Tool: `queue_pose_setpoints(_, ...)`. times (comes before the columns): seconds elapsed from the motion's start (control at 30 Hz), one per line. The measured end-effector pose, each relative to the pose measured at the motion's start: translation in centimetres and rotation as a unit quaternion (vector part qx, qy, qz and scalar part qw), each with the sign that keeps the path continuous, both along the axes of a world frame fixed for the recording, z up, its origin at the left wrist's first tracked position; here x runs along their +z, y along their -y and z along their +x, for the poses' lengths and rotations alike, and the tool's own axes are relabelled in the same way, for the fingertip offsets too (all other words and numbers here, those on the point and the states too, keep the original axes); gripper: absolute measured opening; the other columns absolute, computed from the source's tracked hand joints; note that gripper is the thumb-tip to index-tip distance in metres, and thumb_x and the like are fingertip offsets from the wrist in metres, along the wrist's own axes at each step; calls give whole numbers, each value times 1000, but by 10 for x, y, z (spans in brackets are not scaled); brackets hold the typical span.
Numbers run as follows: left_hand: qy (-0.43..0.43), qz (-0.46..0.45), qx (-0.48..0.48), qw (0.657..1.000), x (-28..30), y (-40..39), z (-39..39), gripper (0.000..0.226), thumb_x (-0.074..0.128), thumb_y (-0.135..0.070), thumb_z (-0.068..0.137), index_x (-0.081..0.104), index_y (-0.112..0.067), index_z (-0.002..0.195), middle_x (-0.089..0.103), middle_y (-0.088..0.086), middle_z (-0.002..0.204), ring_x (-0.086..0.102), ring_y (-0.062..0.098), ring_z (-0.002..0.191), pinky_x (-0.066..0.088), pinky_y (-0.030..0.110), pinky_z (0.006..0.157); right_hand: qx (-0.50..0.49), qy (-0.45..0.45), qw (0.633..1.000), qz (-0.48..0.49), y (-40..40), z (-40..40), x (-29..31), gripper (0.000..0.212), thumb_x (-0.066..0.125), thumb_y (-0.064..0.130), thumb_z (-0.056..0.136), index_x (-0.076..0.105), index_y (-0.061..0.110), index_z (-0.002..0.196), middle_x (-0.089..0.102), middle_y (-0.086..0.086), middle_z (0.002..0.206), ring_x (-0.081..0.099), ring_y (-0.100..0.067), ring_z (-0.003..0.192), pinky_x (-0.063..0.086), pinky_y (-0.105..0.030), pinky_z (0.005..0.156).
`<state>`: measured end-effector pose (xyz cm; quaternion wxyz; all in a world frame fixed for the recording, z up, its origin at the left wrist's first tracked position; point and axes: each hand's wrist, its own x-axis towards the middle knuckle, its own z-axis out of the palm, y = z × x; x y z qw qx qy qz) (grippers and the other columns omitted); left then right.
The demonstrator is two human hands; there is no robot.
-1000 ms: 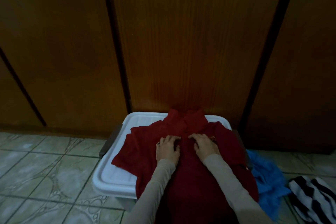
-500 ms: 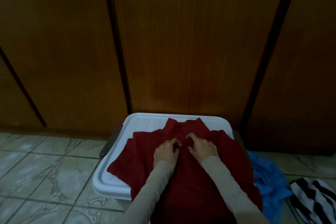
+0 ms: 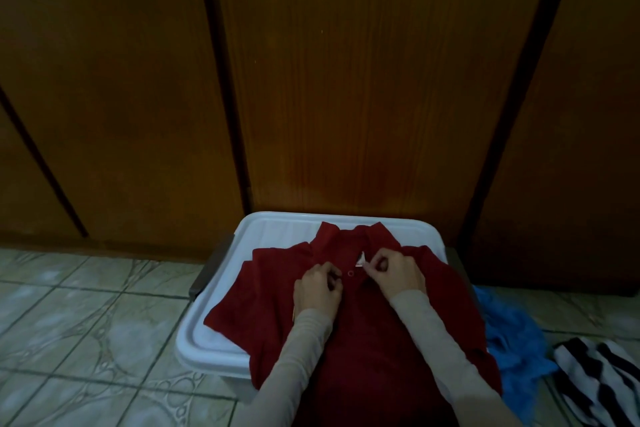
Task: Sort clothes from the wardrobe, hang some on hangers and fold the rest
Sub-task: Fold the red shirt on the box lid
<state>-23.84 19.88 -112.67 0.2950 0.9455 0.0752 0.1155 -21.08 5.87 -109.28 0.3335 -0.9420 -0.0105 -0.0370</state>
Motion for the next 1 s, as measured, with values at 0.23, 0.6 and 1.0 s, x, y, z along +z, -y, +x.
queue_pose_setpoints(0.23, 10, 124, -75, 989, -5, 7, 2, 32, 41, -27, 97, 50, -27, 128, 49, -5, 125, 44, 15, 117, 36, 32, 97, -82, -117, 981, 131, 7, 7, 1, 17, 78, 12, 74, 62, 12, 80, 64, -4, 88, 62, -20, 95, 47, -29, 88)
queue_pose_setpoints(0.6, -71, 6, 25, 997, 6, 19, 14, 13, 55, -38, 90, 57, -25, 94, 59, -3, 106, 55, 17, 104, 42, 33, 90, -74, -197, 964, 163, 13, 11, -1, 30, 69, 19, 84, 64, 1, 107, 64, -10, 100, 62, -18, 82, 47, -24, 77)
queue_pose_setpoints(1.0, -38, -196, 21, 980, 9, 13, 3, 25, 62, -28, 85, 54, -38, 64, 62, -14, 81, 61, 12, 90, 40, 31, 91, -37, -95, 976, 192, -6, 6, -12, 20, 73, 6, 78, 67, 0, 96, 50, 6, 62, 46, -1, 59, 37, -16, 69)
